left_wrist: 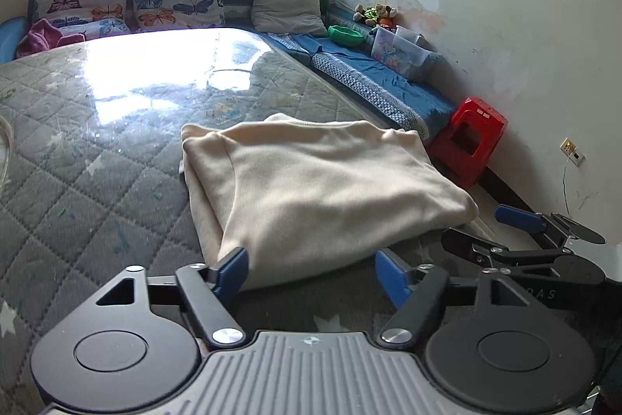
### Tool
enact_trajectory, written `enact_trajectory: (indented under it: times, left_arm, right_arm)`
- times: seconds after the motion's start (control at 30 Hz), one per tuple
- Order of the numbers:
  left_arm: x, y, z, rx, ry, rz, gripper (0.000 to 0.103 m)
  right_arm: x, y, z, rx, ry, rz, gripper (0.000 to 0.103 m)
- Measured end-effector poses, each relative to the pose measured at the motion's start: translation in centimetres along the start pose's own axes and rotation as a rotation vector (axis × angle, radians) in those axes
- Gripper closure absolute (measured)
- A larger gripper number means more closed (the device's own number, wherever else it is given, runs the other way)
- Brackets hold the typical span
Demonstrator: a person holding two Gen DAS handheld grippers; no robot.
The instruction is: Fold clothes
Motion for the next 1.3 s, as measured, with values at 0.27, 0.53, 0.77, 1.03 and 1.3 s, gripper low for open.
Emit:
enact_trajectory:
  times: [0.27, 0.53, 0.77, 1.03, 1.3]
  left_arm:
    - [-0.6, 1.3, -0.2, 0.006, -0.045, 0.001, 0.003]
    - [-1.3, 1.9, 0.0, 0.0, -0.082, 0.006, 0.0]
    - [-1.7, 2.3, 0.2, 0.007, -0.107, 0.013, 0.0]
    - [-2.0, 2.8, -0.2, 0.025, -0.124, 0.018, 0.0]
    - [-2.3, 3.2, -0.5, 0.036, -0.133, 0.018, 0.0]
  right_arm:
    - [-0.7, 0.9, 0.6, 0.017, 0.003, 0.006, 0.0]
    - [-1.3, 1.6, 1.1, 0.065, -0.044, 0.015, 0.0]
    - [-1.8, 2.0, 1.5, 0.068, -0.023, 0.016, 0.0]
    - [-2.0, 2.5, 1.5, 0.098, -0.055, 0.046, 0.0]
    - [-2.1, 2.9, 1.7, 0.094, -0.049, 0.063, 0.0]
Point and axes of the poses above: each gripper's, at about its wrist camera, not at the fingertips, and x roughly the way its jaws point, z to its left, y to its underside, the point moved 1 cm from there along x, roughly the way its jaws point, and after that the axes turned 14 degrees about y, right-handed, at the moved point
